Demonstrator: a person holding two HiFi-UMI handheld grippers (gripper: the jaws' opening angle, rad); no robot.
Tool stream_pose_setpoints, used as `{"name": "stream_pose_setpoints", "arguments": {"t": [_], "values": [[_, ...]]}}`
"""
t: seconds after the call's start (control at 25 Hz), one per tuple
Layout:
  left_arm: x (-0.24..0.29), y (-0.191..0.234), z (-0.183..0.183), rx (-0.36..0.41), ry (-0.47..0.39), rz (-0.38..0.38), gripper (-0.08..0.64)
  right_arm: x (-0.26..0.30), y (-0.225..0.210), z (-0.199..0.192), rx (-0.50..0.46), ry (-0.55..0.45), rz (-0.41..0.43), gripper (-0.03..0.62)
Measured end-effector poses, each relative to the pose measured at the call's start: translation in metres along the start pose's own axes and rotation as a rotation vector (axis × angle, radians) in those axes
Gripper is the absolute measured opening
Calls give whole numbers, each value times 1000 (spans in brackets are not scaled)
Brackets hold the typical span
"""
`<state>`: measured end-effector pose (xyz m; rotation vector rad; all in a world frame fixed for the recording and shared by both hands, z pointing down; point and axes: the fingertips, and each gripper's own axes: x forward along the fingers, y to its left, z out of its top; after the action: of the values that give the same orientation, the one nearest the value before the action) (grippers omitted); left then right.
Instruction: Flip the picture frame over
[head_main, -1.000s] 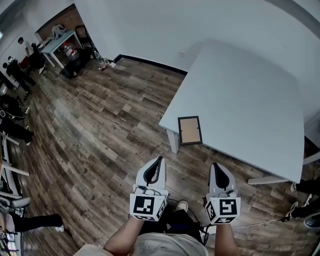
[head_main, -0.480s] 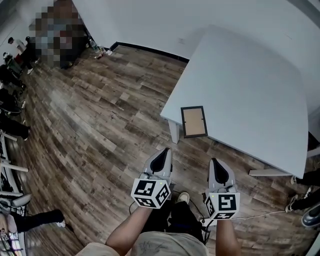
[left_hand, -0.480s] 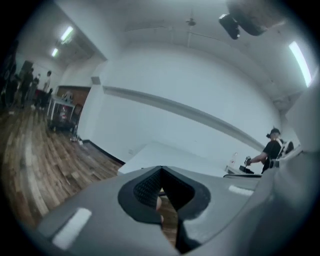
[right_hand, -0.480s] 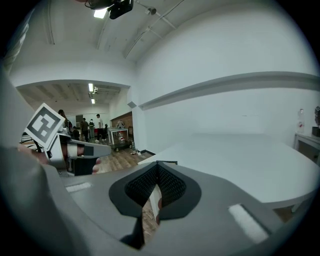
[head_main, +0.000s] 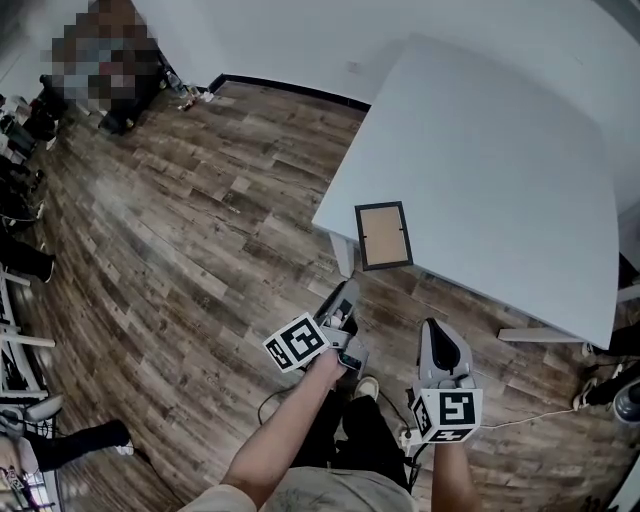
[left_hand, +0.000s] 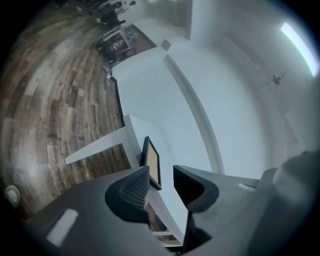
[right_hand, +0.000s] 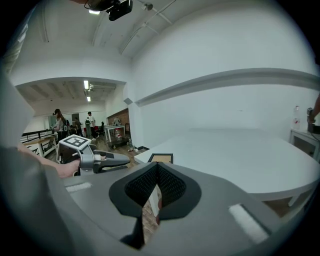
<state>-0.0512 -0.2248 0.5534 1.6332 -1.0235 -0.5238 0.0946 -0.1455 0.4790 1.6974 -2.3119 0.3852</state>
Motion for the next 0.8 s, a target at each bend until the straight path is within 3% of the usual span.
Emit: {"name": "stream_pose_setpoints", "arguments": {"t": [0.16,0.48,0.8], "values": [[13,21,-3,-140,-33,-20,179,0,-3,-8,10,14,-9,25],[45,37,-6,-219,-79,-60,193,3,-10,-24,27,43,-23,25],[66,49,-8,-233,-84,-67,195,4,-16,-34,32,61,-33,25]]}}
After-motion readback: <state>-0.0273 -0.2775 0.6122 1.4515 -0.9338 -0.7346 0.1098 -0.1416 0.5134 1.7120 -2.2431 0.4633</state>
